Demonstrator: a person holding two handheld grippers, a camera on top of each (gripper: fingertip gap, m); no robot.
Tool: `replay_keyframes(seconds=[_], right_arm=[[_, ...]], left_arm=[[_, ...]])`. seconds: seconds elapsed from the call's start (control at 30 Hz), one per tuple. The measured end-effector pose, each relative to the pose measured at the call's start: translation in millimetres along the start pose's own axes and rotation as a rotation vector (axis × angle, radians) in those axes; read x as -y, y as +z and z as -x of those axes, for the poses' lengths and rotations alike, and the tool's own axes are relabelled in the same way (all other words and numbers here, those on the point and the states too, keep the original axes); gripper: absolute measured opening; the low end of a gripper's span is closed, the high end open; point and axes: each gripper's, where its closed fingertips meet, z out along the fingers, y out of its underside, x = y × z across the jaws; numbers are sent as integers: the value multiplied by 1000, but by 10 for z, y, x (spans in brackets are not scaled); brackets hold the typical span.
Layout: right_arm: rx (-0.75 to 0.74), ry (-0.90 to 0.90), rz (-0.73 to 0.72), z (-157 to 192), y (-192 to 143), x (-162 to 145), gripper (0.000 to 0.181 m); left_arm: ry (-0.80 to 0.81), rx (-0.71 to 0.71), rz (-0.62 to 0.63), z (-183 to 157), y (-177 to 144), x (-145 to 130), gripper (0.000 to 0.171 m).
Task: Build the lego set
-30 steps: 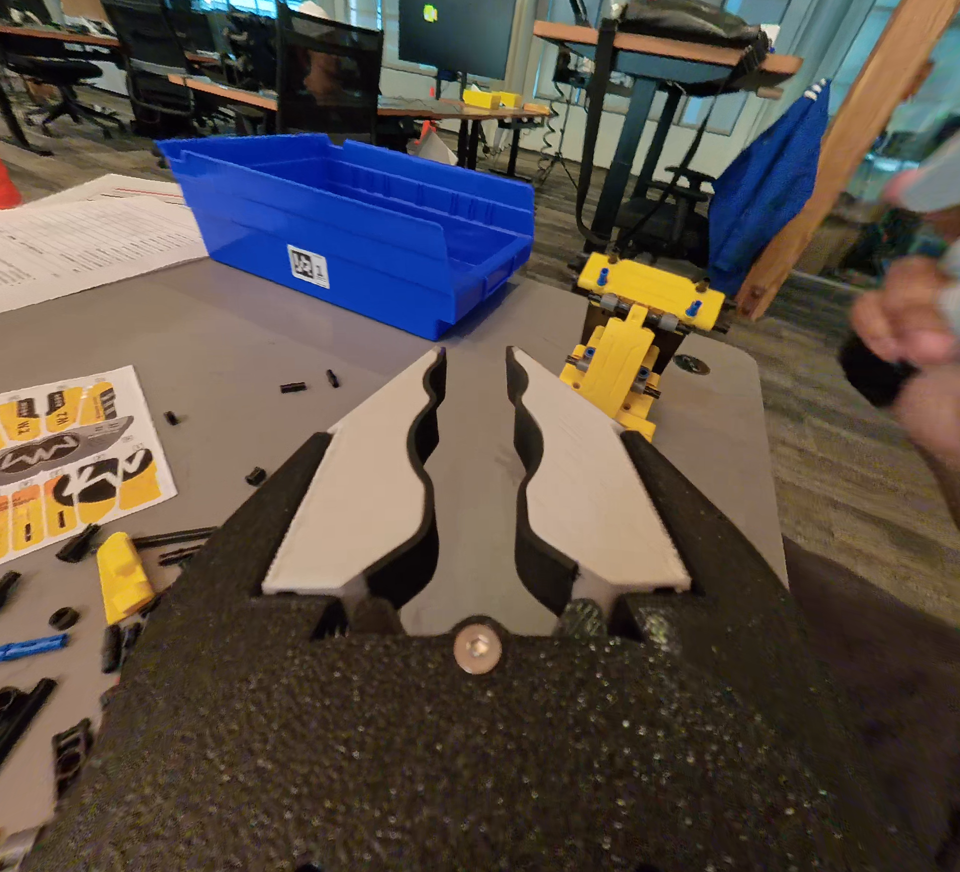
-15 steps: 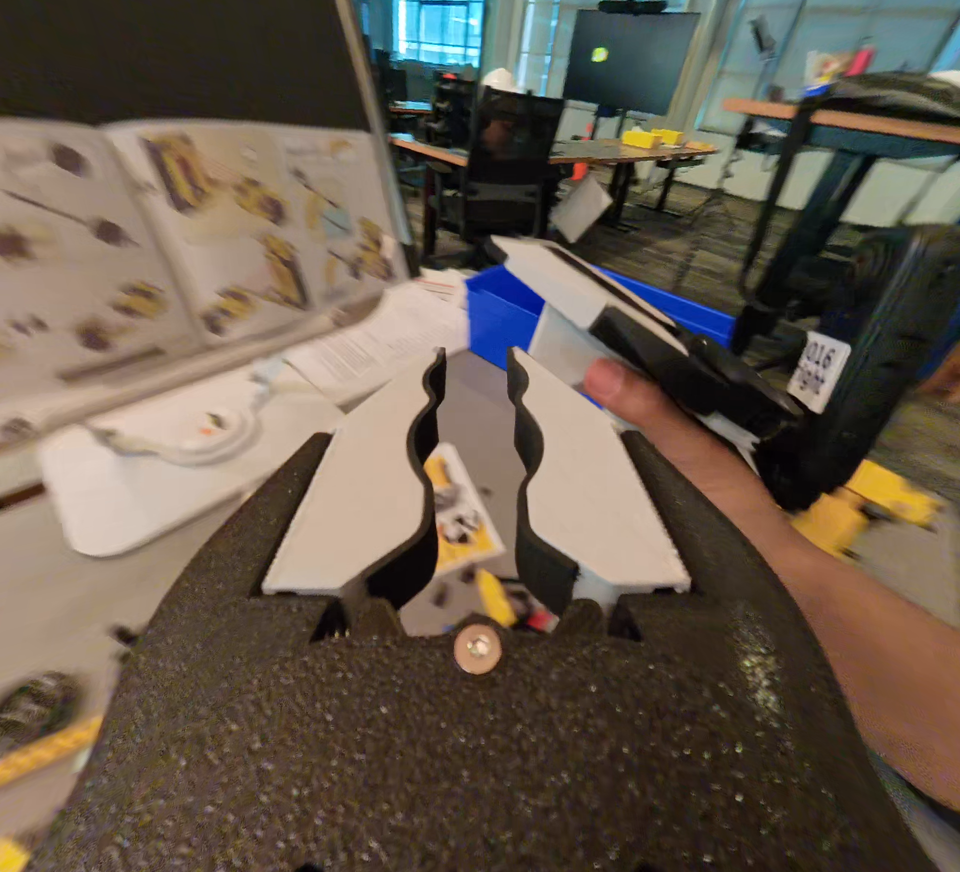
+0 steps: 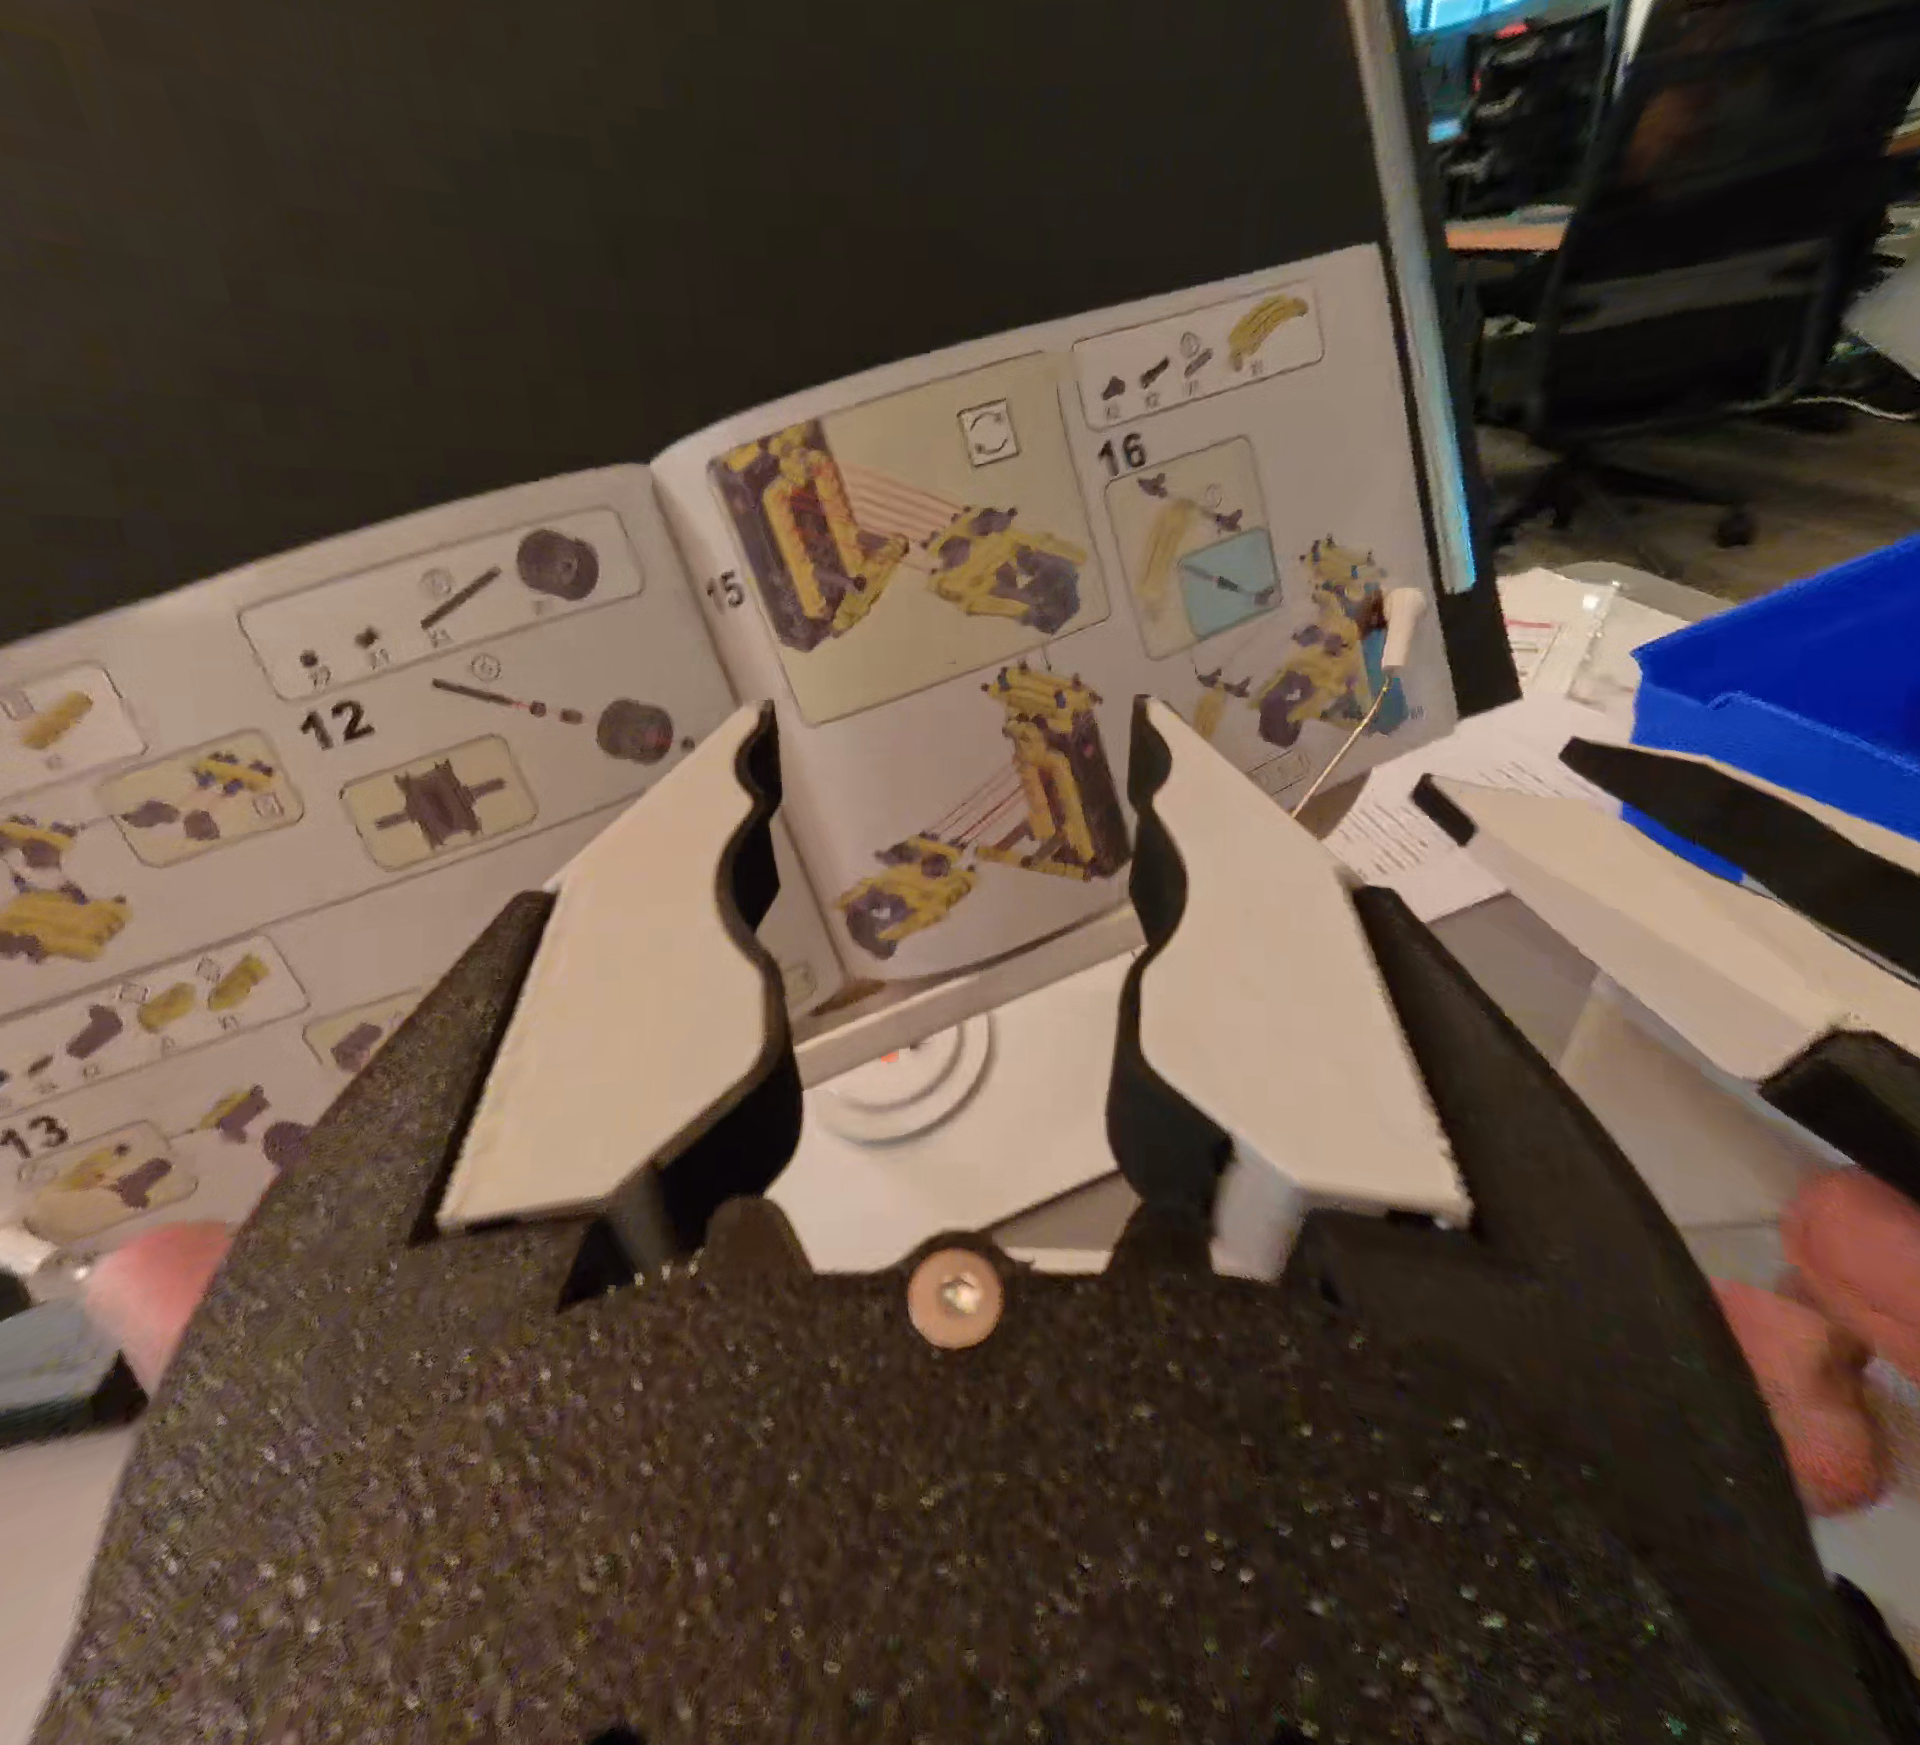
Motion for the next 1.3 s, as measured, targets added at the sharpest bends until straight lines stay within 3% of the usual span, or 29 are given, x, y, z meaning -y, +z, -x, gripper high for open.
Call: replay_keyframes(seconds=[0.1,0.23,0.37,0.53,0.67,0.83,1.0,1.07,1.2,1.3], right_arm=[[2,59,8,-111,12,5,55],[16,166,-6,-165,6,-21,54],[22,79,-2,-71,39,-99,54],[60,-34,4,102,121,-112,54],[109,-3,8,128,162,-135,53],[121,28,23,56,205,-230,53],[159,76,-15,72,251,-125,45],[164,112,4,73,278,-160,38],[155,118,28,85,310,-236,6],[143,137,24,70,316,-244,4]], left_arm=[[35,-84,22,-273,82,-12,69],[51,-25,67,-278,288,-76,68],[164,57,83,-247,441,-168,68],[131,47,70,-235,457,-168,66],[109,111,54,-68,457,-139,32],[169,136,26,65,398,-129,3],[19,-97,9,-203,215,-56,16],[35,-9,24,-95,225,-107,49],[81,96,27,-32,235,-156,50],[43,110,38,-34,259,-154,52]])
